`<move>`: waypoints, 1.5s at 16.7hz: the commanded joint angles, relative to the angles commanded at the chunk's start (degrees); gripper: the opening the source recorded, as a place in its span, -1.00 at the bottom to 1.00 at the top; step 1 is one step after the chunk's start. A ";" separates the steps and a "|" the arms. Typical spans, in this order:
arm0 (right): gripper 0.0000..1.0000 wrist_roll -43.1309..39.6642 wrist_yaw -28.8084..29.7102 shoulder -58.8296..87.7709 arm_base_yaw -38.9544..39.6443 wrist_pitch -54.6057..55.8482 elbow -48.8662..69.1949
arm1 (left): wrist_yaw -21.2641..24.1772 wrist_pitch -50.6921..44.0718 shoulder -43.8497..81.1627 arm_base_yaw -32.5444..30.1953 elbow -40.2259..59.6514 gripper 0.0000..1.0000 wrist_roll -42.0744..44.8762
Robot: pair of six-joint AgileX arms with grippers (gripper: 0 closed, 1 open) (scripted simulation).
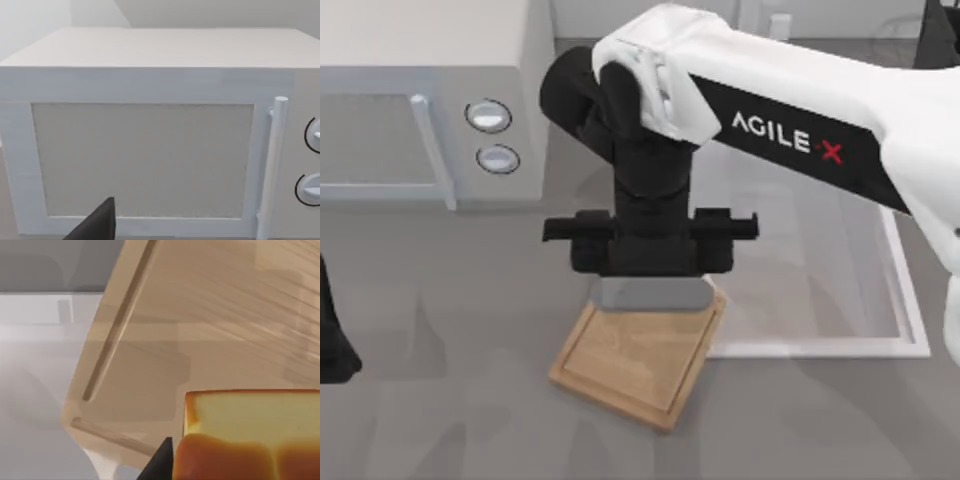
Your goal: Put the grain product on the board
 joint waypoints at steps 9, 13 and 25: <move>-1.00 0.02 -0.11 0.11 0.08 5.59 -4.59 | 0.00 0.00 0.00 0.00 0.00 1.00 0.00; -1.00 -0.02 0.00 0.66 0.10 7.61 -6.34 | 0.00 0.00 0.00 0.00 0.00 1.00 0.00; 0.06 0.00 0.02 1.14 0.11 7.87 -6.88 | 0.00 0.00 0.00 0.00 0.00 1.00 0.00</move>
